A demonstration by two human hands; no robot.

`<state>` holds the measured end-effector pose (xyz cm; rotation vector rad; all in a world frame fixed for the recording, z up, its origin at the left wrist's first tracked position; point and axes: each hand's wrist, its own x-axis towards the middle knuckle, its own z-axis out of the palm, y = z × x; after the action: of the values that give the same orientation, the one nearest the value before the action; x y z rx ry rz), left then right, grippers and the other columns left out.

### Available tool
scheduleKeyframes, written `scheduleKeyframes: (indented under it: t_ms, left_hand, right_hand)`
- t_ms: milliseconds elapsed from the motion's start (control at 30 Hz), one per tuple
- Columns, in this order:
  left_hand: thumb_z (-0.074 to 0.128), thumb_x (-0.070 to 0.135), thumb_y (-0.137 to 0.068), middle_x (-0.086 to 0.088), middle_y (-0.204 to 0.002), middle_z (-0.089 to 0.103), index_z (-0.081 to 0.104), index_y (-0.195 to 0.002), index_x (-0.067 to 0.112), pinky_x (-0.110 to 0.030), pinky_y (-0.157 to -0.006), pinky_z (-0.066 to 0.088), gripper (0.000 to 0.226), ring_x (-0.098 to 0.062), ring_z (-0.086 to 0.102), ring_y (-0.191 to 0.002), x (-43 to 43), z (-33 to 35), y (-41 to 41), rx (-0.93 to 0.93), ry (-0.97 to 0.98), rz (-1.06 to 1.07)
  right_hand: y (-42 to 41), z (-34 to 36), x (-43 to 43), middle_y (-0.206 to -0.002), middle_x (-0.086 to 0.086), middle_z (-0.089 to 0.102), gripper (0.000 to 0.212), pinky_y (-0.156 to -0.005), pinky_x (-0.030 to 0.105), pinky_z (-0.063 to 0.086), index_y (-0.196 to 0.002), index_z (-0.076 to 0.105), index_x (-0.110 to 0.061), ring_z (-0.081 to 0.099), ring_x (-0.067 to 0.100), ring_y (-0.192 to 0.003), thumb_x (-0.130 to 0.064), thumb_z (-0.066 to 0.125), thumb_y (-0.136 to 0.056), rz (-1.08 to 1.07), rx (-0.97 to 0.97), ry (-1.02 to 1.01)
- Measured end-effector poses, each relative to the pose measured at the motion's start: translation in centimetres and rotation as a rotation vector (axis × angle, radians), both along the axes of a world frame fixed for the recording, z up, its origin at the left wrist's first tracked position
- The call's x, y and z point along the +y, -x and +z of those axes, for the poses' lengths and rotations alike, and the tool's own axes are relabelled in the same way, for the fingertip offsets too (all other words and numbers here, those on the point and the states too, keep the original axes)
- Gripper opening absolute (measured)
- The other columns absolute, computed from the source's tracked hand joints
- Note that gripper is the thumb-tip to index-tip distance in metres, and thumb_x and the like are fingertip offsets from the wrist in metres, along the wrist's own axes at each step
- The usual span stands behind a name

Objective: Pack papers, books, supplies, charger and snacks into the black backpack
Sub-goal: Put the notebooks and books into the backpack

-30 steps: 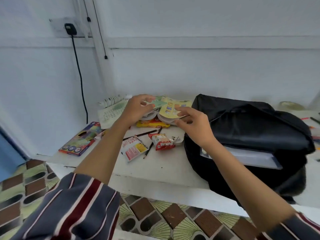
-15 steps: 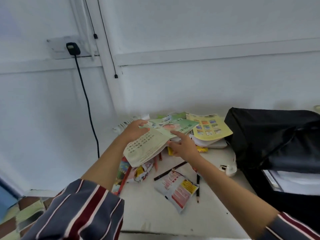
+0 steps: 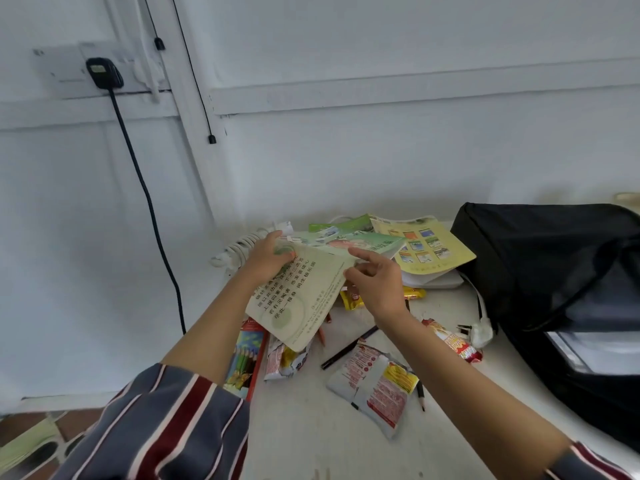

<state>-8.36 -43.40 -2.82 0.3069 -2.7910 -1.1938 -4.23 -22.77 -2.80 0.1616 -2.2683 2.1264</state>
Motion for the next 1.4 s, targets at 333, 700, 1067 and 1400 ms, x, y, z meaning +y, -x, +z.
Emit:
scheduleKeyframes:
  t_ms: [333, 700, 1067, 1400]
  left_hand:
    - [0.065, 0.018, -0.086, -0.003, -0.113, 0.048, 0.038, -0.138, 0.022, -0.031, -0.087, 0.041, 0.059, -0.019, 0.047, -0.108, -0.2, 2.3, -0.4, 0.241, -0.411, 0.126]
    - [0.073, -0.002, -0.074, -0.008, -0.098, 0.056, 0.059, -0.106, 0.025, -0.034, -0.088, 0.054, 0.044, -0.019, 0.061, -0.09, 3.1, 8.4, -1.8, 0.693, -0.723, -0.003]
    - [0.068, -0.004, -0.078, 0.004, -0.094, 0.05, 0.056, -0.086, 0.021, -0.015, -0.073, 0.051, 0.029, -0.001, 0.059, -0.078, 12.6, 11.0, -3.0, 0.777, -0.667, -0.156]
    - [0.063, 0.0, -0.079, -0.002, -0.119, 0.063, 0.07, -0.093, 0.029, -0.042, -0.099, 0.046, 0.033, -0.025, 0.057, -0.114, 24.0, 7.1, -6.1, 0.441, -0.763, -0.399]
  right_hand:
    - [0.1, 3.9, 2.0, -0.081, 0.017, 0.054, 0.032, -0.077, 0.046, 0.054, -0.1, 0.062, -0.02, 0.057, 0.043, -0.082, 0.008, 0.051, -0.087, -0.012, 0.283, 0.022]
    - [0.8, 8.9, 8.8, -0.072, -0.008, 0.061, 0.031, -0.071, 0.007, 0.039, -0.111, 0.058, -0.03, 0.057, -0.005, -0.071, -0.009, 0.059, -0.089, -0.16, 0.57, -0.108]
    - [-0.2, 10.4, 17.2, -0.068, -0.023, 0.061, 0.028, -0.064, 0.019, 0.044, -0.089, 0.064, -0.029, 0.053, 0.001, -0.065, -0.003, 0.053, -0.09, -0.268, 0.708, 0.089]
    - [-1.8, 9.0, 28.8, -0.076, -0.02, 0.067, 0.029, -0.071, 0.017, 0.047, -0.079, 0.066, -0.027, 0.061, 0.0, -0.073, -0.001, 0.058, -0.089, -0.352, 0.502, 0.198]
